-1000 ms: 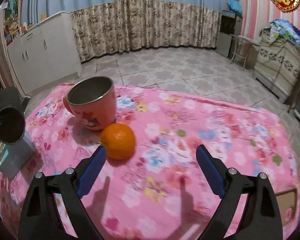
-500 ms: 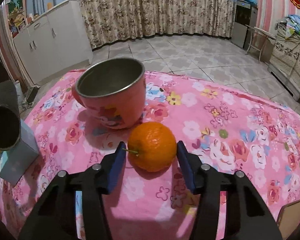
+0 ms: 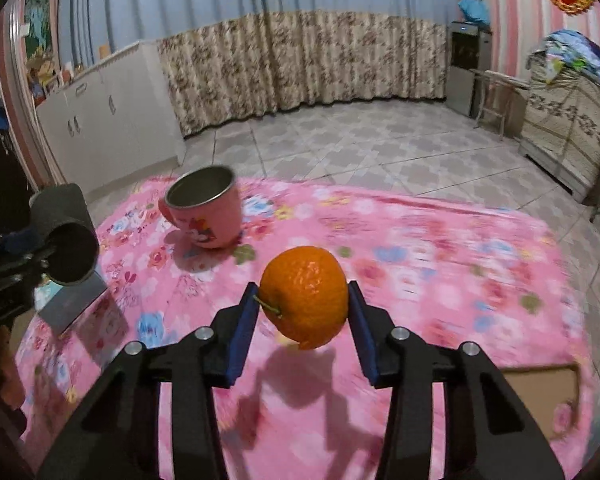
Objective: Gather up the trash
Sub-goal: 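Lift the black cup and orange and carry both over the teal basket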
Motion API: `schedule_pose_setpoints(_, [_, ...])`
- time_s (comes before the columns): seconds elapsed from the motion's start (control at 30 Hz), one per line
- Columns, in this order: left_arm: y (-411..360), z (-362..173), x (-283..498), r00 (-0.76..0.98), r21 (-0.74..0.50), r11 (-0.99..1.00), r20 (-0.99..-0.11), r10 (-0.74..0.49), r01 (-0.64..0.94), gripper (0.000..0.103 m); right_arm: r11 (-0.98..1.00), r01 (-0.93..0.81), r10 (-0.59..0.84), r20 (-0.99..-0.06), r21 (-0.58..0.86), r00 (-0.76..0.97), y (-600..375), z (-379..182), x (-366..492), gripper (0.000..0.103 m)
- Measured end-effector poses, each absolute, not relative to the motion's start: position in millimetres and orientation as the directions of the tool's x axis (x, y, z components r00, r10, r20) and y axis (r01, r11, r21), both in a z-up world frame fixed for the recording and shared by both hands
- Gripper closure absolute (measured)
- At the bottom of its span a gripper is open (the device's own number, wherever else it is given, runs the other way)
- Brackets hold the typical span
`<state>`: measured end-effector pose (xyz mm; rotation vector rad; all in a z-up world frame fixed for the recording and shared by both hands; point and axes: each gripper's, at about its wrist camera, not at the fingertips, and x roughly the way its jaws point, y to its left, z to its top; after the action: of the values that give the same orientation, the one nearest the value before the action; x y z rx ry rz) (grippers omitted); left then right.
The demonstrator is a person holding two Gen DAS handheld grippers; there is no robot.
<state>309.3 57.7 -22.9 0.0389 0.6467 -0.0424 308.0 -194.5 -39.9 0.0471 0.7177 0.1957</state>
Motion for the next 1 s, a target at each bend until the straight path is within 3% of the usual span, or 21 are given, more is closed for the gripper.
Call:
schedule_pose_setpoints(0.4, [-55.4, 1.6, 240.7, 0.787, 0.007, 0.975, -0.592, -0.174, 0.221, 0.027, 0.999, 0.028, 0.002, -0.586, 0.042, 0.81, -307.1, -3.0, 182.0, 0.059])
schedule_pose_setpoints(1.0, [-242.9, -16.8, 181.0, 0.692, -0.041, 0.884, -0.605, -0.393, 0.466, 0.027, 0.915, 0.404, -0.343, -0.56, -0.017, 0.754, -468.4, -11.4, 63.1, 0.059])
